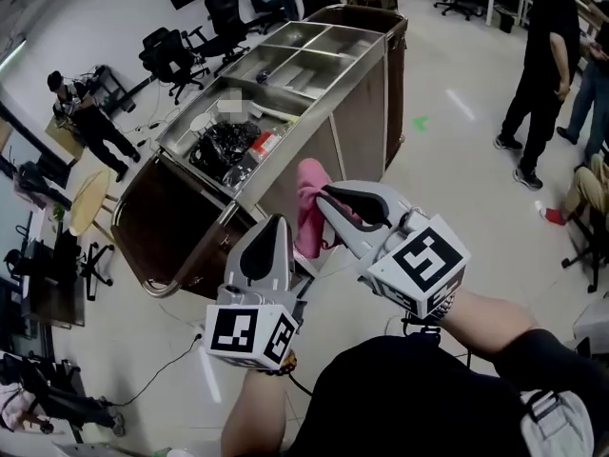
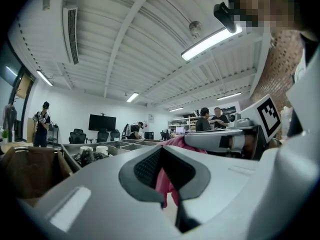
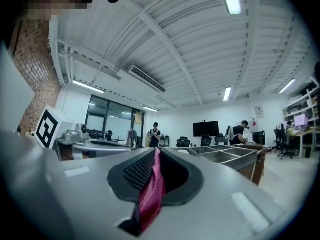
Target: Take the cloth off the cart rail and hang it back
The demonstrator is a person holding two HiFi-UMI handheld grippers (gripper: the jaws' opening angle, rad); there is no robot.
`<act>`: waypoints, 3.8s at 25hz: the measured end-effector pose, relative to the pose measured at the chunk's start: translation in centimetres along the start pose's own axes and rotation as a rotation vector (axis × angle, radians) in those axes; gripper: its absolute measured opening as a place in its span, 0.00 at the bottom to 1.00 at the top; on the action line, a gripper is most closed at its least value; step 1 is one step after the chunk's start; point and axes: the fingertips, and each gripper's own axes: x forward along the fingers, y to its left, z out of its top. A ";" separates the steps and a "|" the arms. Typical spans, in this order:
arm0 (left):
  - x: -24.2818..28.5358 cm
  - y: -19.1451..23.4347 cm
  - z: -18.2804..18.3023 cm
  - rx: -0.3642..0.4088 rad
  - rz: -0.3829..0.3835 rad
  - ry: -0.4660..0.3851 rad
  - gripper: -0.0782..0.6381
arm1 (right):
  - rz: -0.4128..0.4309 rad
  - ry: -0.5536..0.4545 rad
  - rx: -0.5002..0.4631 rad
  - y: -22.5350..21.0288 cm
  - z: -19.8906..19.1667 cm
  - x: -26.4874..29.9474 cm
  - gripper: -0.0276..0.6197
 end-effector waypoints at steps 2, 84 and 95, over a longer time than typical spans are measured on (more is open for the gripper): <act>1.6 -1.4 0.2 -0.005 -0.024 -0.002 0.11 | -0.021 0.000 -0.005 -1.6 0.3 -1.2 0.09; 52.4 -12.0 -11.3 -0.080 -0.417 -0.012 0.11 | -0.436 0.083 -0.034 -52.6 -6.7 -5.2 0.09; 60.9 -18.3 -11.1 -0.050 -0.260 0.010 0.11 | -0.264 0.052 -0.025 -62.3 -5.6 -10.0 0.09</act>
